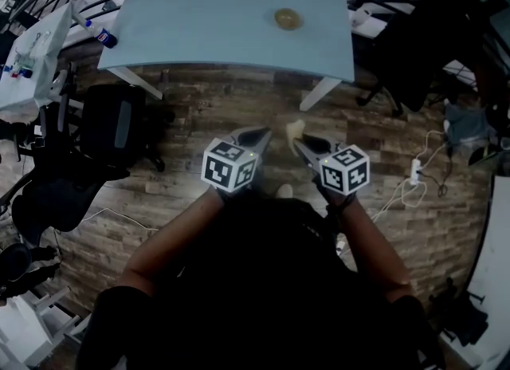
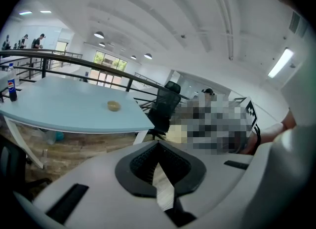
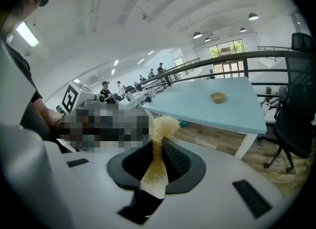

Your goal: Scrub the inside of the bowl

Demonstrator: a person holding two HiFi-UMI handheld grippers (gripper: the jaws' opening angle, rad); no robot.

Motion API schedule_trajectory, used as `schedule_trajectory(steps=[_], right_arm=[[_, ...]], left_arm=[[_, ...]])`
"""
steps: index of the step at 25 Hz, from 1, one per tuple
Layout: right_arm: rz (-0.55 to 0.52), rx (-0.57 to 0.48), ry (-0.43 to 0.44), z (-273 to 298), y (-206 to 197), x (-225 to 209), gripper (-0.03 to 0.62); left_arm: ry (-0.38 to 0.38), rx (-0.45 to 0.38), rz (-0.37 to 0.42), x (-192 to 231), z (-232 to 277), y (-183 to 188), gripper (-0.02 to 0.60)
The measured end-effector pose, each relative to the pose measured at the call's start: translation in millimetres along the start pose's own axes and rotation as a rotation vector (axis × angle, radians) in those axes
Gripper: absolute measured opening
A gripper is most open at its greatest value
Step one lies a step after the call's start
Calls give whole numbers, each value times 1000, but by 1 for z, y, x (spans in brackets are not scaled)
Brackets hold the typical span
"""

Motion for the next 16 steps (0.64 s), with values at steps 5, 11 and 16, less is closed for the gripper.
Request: schedule_trajectory(steps=[5,11,16], right_arm=[[-14,10,27,-20,-8,-13,64],[-34,15,53,-44,-16,-29,64],[-40,25,78,-60,-29,-30,64]], left_arm=[[23,-4,-27,-27,18,0,-3],[54,-18,-36,-52,36,2,-3],[83,-30,-43,-72,39,0,-3]])
Point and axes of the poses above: the fingertips, and each gripper's own axes: z forward along the fingers, x to its left, y out of its top, the point moved 2 cm from there along -z, backward along the fingers, and after that the axes turned 11 degrees about z, right-handed, at the moved point
